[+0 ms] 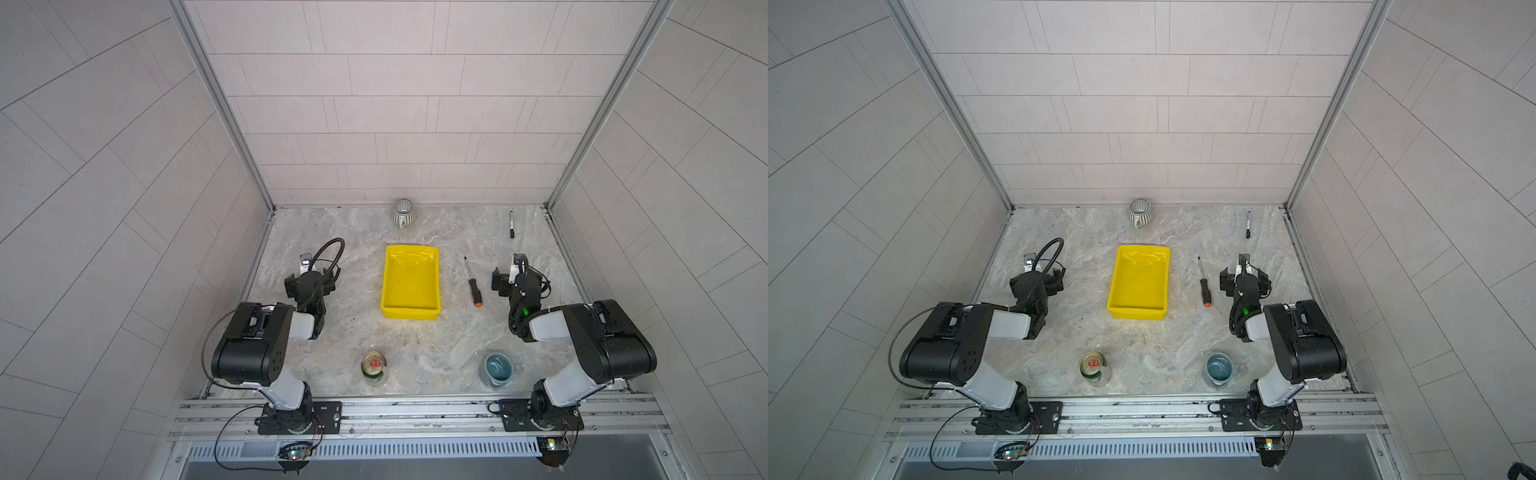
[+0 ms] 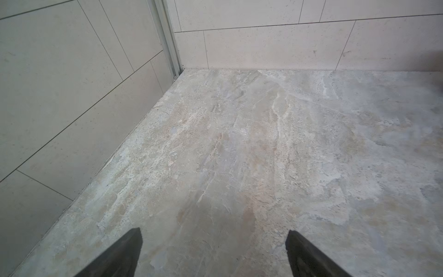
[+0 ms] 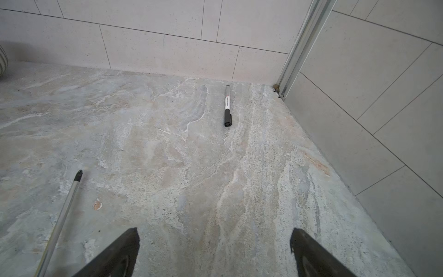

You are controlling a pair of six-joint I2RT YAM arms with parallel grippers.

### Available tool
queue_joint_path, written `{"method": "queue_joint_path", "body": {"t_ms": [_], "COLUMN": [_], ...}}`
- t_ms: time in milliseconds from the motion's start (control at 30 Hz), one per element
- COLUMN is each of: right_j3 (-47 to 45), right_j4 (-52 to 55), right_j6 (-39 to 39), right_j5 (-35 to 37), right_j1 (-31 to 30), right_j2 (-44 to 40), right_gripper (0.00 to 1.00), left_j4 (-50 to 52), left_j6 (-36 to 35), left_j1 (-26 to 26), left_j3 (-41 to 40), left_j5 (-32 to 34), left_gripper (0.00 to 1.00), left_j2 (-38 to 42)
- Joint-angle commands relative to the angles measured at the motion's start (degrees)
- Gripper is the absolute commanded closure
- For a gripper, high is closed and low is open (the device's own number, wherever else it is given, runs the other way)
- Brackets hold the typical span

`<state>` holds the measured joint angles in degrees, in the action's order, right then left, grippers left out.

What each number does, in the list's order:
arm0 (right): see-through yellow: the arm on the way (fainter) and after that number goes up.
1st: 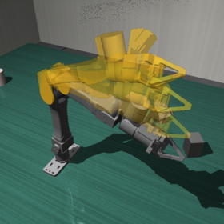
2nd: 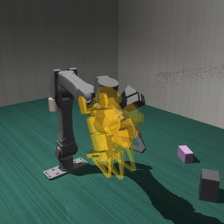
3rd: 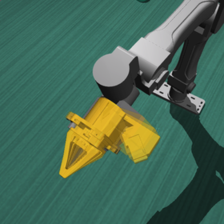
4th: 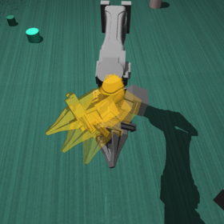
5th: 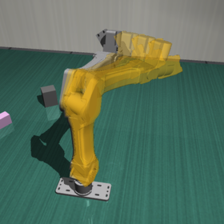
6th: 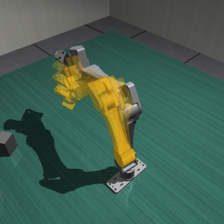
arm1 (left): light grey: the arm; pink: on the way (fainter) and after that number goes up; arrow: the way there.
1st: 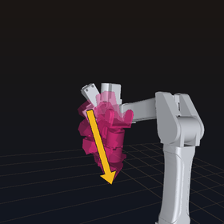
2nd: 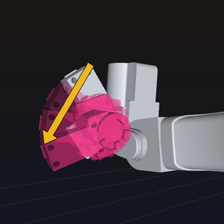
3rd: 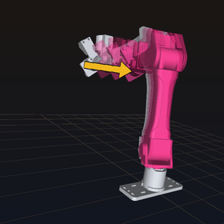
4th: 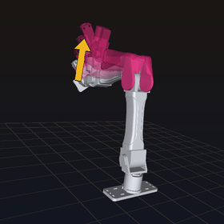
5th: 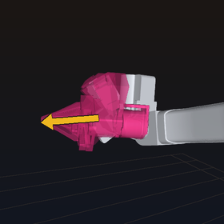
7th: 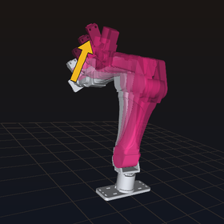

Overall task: Put the screwdriver in the bin
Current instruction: Pick up the screwdriver from the middle-right of the table.

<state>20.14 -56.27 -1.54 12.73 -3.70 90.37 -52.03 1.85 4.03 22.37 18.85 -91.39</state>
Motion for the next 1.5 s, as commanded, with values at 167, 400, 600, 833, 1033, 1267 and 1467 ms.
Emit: {"method": "queue_joint_path", "body": {"t_ms": [167, 400, 600, 833, 1033, 1267, 1467], "right_j3": [0.5, 0.51, 0.49, 0.51, 0.43, 0.51, -1.31], "right_j4": [0.03, 0.08, 0.04, -0.06, -0.06, -0.07, -3.19], "right_j6": [0.73, 0.66, 0.75, 0.75, 0.75, 0.68, 1.36], "right_j5": [0.87, 0.9, 0.84, 0.89, 0.9, 0.89, 1.52], "right_j1": [-0.16, -0.15, -0.16, -0.16, -0.21, -0.16, -0.86], "right_j2": [0.13, 0.16, 0.16, 0.16, 0.14, 0.16, -0.31], "right_gripper": [0.0, 0.01, 0.0, 0.0, 0.0, 0.01, 0.01], "left_j4": [-1.85, -1.87, -1.9, -1.9, -1.86, -2.26, -6.09], "left_j6": [-0.25, -0.19, -0.26, -0.14, -0.25, -0.31, -1.8], "left_j1": [0.02, 0.01, 0.06, 0.05, 0.02, 0.09, 1.19], "left_j3": [0.02, -0.04, 0.0, -0.05, -0.01, -0.37, -3.76], "left_j5": [-0.04, -0.1, -0.13, -0.11, -0.08, -0.4, -1.15], "left_gripper": [0.0, 0.0, 0.0, 0.0, 0.0, 0.0, 0.0], "left_j2": [0.34, 0.3, 0.34, 0.34, 0.38, 0.59, 4.13]}}
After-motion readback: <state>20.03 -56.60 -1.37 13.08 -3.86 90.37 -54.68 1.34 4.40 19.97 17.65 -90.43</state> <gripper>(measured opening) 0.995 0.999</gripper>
